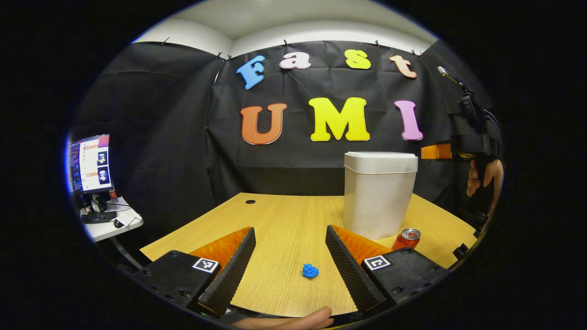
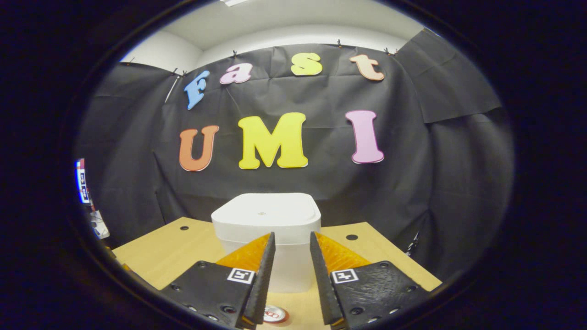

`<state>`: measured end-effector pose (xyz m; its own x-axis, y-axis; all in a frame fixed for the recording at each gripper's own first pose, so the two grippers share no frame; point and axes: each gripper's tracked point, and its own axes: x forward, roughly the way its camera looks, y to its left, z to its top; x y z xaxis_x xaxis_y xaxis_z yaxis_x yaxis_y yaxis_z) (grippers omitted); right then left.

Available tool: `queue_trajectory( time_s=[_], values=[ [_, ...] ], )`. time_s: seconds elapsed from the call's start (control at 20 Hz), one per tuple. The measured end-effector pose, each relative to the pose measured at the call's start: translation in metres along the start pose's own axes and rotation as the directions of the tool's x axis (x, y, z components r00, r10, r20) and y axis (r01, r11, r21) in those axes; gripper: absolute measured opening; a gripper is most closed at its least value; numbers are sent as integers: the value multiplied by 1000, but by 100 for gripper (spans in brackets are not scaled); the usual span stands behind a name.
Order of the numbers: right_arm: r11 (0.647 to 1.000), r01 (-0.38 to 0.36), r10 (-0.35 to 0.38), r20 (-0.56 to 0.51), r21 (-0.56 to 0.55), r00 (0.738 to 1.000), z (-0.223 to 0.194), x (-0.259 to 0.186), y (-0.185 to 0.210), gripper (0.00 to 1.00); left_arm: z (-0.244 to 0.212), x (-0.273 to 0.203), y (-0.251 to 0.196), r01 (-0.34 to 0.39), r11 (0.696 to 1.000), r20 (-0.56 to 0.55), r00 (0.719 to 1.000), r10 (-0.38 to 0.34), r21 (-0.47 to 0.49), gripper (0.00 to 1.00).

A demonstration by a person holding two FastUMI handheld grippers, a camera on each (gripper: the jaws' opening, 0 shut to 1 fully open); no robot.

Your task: Press the lid of the desktop garbage bin to open it, pick up the crumpled paper on the desktop and throw it into the bin, then pick up the pop can on the desktop and drop it into the bin, and finally close the garbage bin lid.

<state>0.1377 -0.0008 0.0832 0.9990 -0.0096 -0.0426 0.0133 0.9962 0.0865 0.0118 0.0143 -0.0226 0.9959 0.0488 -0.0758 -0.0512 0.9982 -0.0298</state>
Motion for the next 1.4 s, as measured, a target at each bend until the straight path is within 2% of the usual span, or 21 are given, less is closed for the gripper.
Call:
queue_trajectory(
  time_s=[0.1,0.15,0.2,0.25,0.45,0.6,0.8,1.0,1.2,1.3,1.4],
  values=[
    [1000,-26,26,-10,0,1000,9,14,9,28,-2,2,5,-1,1000,-6,1000,1,-12,99],
    [999,-33,33,-16,-5,999,14,22,12,11,-2,2,6,-1,1000,-7,1000,1,-13,99],
    [999,-36,36,-33,-12,999,16,27,11,5,-1,3,5,5,1000,-4,1000,-5,-14,99],
    [997,-80,80,-49,-4,996,18,32,22,1,-1,1,4,11,1000,0,1000,-11,-19,99],
    [990,-141,140,-100,-10,985,31,53,52,0,1,-1,2,32,999,4,999,-31,-21,99],
    [991,-137,135,-164,-4,977,29,69,62,0,0,-1,1,43,999,2,999,-43,-12,99],
    [992,-111,93,-228,-67,969,17,78,65,0,0,-2,2,45,999,0,999,-45,-3,99],
    [990,-121,97,-258,-77,961,9,80,67,0,-1,-1,3,41,999,-4,999,-41,-2,99],
    [990,-136,118,-321,-34,940,-2,77,64,1,-3,0,0,51,999,-15,999,-51,-7,99],
    [991,-129,110,-304,-41,946,2,77,64,1,-5,-1,-1,54,999,-17,998,-54,4,99],
    [994,-105,96,-233,-26,968,16,71,64,1,-3,-1,0,46,999,-12,999,-45,26,99]
  ],
)
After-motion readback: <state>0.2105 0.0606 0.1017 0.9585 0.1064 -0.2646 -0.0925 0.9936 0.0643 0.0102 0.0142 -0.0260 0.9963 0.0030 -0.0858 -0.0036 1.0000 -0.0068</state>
